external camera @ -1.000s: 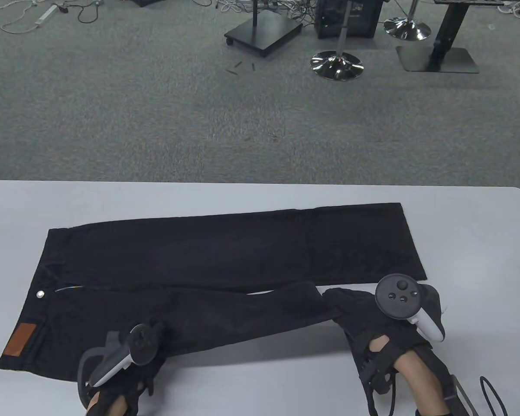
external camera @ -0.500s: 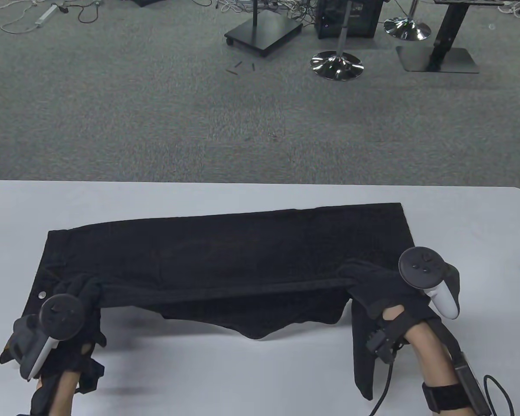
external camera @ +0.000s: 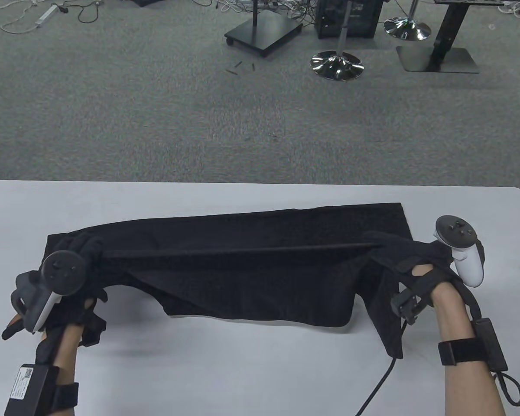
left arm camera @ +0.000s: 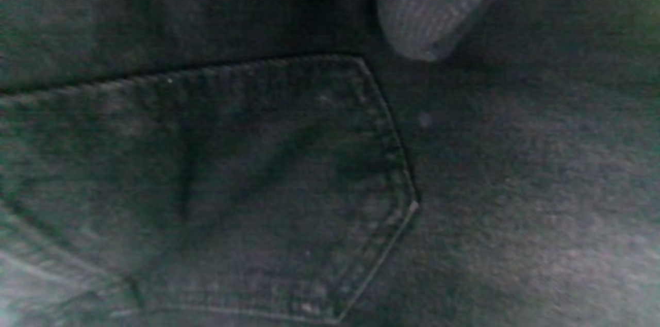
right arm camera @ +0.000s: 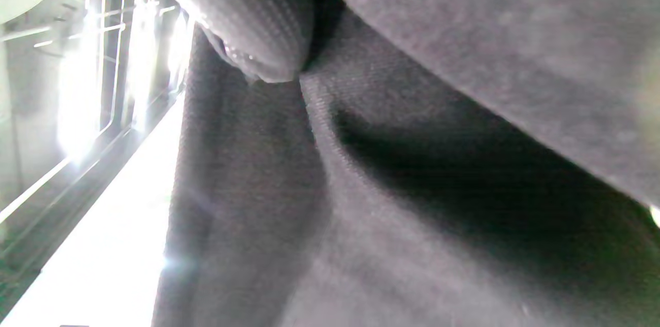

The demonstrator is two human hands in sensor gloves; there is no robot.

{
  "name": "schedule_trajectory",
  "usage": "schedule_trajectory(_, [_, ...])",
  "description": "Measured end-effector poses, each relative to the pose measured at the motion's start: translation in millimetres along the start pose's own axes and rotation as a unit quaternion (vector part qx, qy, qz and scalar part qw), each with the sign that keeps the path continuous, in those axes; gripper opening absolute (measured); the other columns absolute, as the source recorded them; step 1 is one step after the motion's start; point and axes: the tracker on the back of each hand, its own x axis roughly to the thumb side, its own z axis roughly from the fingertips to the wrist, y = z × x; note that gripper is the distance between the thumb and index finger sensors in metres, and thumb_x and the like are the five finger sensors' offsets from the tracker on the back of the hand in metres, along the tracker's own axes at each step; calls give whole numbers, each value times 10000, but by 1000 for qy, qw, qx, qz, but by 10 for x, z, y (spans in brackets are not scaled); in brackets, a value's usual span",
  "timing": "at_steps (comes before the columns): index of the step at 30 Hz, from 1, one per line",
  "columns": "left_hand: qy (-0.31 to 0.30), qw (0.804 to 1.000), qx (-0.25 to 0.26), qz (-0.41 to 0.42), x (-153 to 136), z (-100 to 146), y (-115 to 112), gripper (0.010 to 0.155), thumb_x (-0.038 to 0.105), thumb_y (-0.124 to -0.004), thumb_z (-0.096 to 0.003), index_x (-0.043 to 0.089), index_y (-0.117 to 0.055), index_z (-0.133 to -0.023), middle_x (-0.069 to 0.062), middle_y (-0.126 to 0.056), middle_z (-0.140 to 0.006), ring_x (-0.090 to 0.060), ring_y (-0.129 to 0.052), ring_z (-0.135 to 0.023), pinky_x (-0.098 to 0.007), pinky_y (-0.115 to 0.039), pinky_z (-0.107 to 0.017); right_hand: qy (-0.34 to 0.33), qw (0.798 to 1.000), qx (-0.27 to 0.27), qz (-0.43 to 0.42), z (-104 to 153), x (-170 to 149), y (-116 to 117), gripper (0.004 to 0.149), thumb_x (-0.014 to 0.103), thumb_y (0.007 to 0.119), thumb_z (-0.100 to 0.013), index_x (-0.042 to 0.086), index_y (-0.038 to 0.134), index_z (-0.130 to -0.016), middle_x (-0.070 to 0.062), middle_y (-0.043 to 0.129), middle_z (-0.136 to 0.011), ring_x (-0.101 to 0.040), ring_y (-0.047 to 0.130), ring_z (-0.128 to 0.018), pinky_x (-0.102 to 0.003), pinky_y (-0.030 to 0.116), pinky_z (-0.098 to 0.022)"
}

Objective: Fold trousers

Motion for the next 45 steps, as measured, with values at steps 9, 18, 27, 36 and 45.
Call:
schedule_trajectory(9, [27,997,-25,-62,183,-452,-680,486,432,-741,-571,408,-714,-1056,165,-663,-1160,-199,-629,-1177,-558,-546,-854,71,978,-133,143,-608,-188,419,467,322,802,-528,277,694,-980,-80,771,-1012,-403,756,-923,-645,502,-726])
schedule_trajectory(18, [25,975,-124,-181,309,-580,-1549,546,465,-660,-583,457,-555,-1119,213,-445,-1225,-167,-383,-1240,-588,-352,-885,162,959,-82,216,-1220,-810,1044,490,366,747,-545,391,595,-1010,22,452,-1162,-305,334,-1118,-638,282,-781])
schedule_trajectory(27, [46,968,-196,-146,85,-591,-1893,537,464,-657,-570,428,-589,-1101,171,-537,-1200,-194,-556,-1201,-586,-465,-869,209,950,-38,229,-1357,-994,1125,508,396,735,-548,395,554,-1023,81,363,-1169,-243,221,-1126,-627,206,-780])
schedule_trajectory(36, [34,962,-240,-127,17,-420,-1753,525,439,-695,-553,387,-652,-1073,102,-665,-1141,-226,-716,-1122,-610,-524,-835,192,930,-10,314,-905,-951,1062,484,417,759,-518,305,671,-981,12,574,-1108,-316,492,-1070,-634,347,-757])
schedule_trajectory(45, [30,928,-360,-93,-46,-217,-1300,521,424,-724,-561,373,-701,-1079,93,-714,-1143,-252,-734,-1130,-618,-535,-832,216,938,133,237,-251,-955,745,492,403,763,-528,263,672,-991,-86,798,-1005,-377,772,-944,-629,496,-727])
